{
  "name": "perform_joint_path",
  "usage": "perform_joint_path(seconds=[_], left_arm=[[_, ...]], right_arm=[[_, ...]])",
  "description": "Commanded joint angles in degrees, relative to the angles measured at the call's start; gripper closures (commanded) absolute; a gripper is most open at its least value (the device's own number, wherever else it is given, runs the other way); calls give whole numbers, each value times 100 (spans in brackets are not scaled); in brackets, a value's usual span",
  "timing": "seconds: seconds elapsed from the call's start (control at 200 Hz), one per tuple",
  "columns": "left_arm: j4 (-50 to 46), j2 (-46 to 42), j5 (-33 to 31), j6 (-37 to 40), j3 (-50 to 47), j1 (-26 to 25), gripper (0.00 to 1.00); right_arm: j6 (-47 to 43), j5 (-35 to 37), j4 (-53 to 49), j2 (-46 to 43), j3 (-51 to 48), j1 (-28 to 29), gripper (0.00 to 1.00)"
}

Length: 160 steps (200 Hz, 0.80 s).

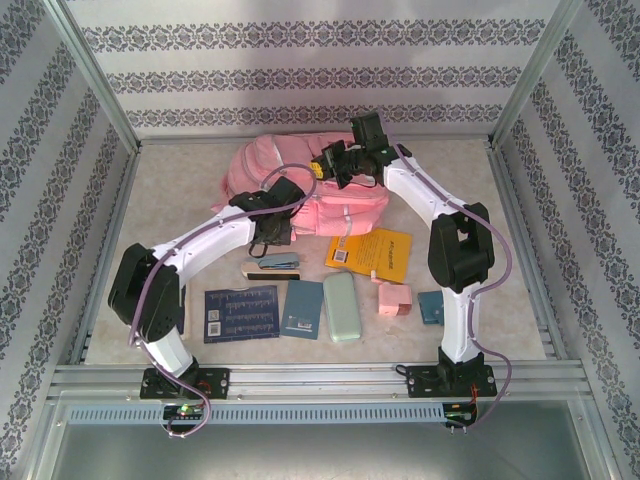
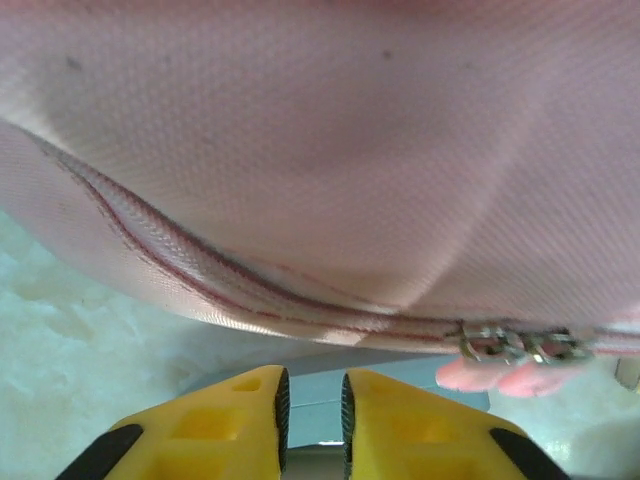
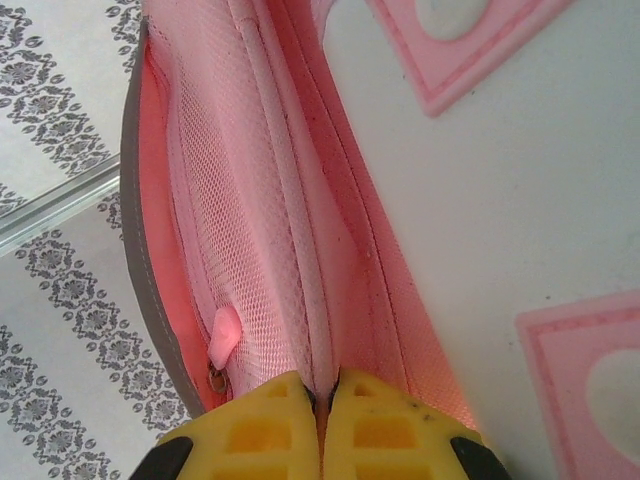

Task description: Pack the student bag

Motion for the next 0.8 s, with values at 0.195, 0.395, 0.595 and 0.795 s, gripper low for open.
perform_joint_path(seconds=[0.195, 0.395, 0.595, 0.795], left_arm=[[609, -508, 829, -25, -379, 36, 66], [688, -617, 905, -115, -503, 36, 69], [735, -426, 739, -178, -371, 36, 60], [753, -232, 412, -169, -201, 32, 56]], right_arm=[[77, -349, 588, -393, -4, -51, 100], [157, -340, 657, -421, -8, -41, 100], [393, -366, 861, -464, -34, 9, 100], [538, -410, 981, -520, -83, 28, 100]])
